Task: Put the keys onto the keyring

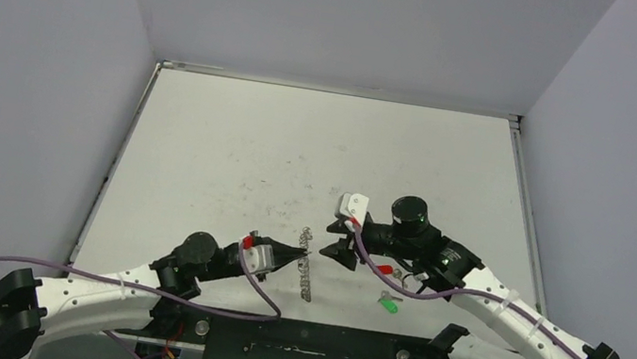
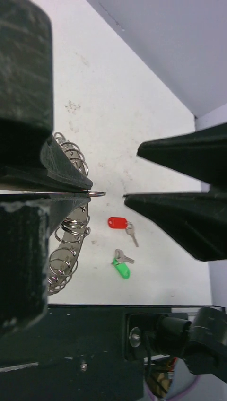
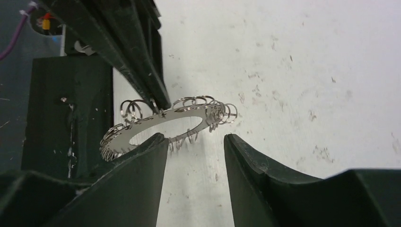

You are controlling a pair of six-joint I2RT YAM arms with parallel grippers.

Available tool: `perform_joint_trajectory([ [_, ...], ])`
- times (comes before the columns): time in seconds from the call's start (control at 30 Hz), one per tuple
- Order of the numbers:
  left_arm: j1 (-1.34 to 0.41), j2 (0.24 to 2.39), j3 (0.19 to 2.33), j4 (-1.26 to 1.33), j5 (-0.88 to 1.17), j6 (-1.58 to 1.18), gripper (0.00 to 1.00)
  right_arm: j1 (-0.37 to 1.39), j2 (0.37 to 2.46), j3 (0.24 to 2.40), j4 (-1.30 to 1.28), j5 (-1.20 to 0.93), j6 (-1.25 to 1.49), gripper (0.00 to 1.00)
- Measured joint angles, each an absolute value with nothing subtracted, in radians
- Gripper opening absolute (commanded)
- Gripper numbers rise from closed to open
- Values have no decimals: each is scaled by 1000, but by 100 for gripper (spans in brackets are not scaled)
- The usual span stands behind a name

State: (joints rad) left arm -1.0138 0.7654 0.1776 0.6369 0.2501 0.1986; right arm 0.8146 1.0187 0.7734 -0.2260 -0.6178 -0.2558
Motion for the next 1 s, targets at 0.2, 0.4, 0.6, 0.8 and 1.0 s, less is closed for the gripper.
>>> perform_joint_trajectory([
  [0.2,-1014,725,153,766,251,162,0,812,938,664,-73,-749,-277,43],
  [0.4,-1014,718,150,833,263,139,0,812,948,637,56,-832,-263,35],
  [0.6,-1014,719,144,864,271,130,0,812,962,637,157,-858,-224,28],
  [0.8,-1014,719,140,874,273,119,0,818,981,637,191,-874,-210,24],
  [1.0,-1013,726,136,877,272,116,0,829,995,637,194,-892,-211,11],
])
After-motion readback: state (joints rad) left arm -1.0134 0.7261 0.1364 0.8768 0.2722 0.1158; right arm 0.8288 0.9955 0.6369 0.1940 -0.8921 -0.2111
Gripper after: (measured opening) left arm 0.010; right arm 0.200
